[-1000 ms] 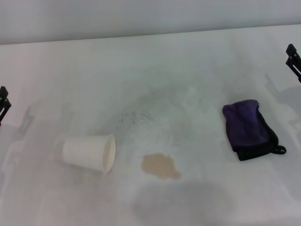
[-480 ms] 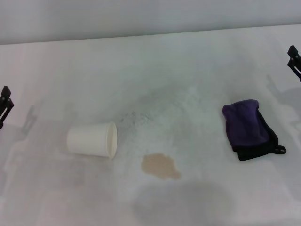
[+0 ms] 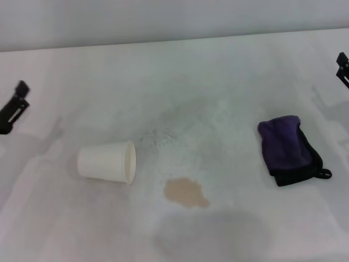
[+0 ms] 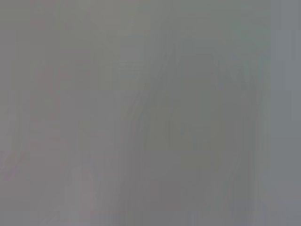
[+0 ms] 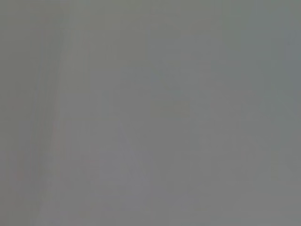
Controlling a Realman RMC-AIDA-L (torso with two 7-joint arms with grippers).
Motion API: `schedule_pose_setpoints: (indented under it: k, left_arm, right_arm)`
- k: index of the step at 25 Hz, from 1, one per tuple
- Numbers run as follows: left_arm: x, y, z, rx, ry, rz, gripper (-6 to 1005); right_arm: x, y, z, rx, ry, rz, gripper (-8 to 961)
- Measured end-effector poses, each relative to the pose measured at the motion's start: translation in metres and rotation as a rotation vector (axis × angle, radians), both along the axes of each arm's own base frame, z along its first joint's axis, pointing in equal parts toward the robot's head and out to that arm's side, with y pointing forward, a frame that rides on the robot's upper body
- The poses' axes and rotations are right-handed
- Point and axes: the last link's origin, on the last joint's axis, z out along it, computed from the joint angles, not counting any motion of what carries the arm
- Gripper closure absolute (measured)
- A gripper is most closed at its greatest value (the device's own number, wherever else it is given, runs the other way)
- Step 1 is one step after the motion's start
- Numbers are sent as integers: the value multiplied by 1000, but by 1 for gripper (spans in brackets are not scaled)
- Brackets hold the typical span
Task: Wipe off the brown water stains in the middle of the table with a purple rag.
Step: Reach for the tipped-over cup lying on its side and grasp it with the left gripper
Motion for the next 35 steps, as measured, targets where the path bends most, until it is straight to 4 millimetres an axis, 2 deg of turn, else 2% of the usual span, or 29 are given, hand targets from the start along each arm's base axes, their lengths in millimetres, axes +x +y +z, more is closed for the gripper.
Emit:
schedule_pose_setpoints:
  k: [7, 13, 18, 25, 31, 35]
  left_arm:
    - [5, 16, 23, -194, 56, -89, 137]
    - [13, 26, 48, -429, 148, -117, 138]
    - [26, 32, 71, -554, 334, -98, 138]
    - [56, 36, 89, -648, 652, -68, 138]
    - [85, 42, 87, -694, 815, -177, 138]
    - [91, 40, 77, -758, 881, -243, 138]
  right_arm:
    - [1, 2, 2, 2, -10, -4, 109]
    - [0, 4, 3, 9, -9, 0, 110]
    - [-4, 9, 4, 17, -1, 8, 111]
    - [-11, 17, 8, 45, 5, 33, 112]
    - [-12, 24, 18, 102, 16, 25, 113]
    - [-16, 30, 18, 119, 32, 29, 113]
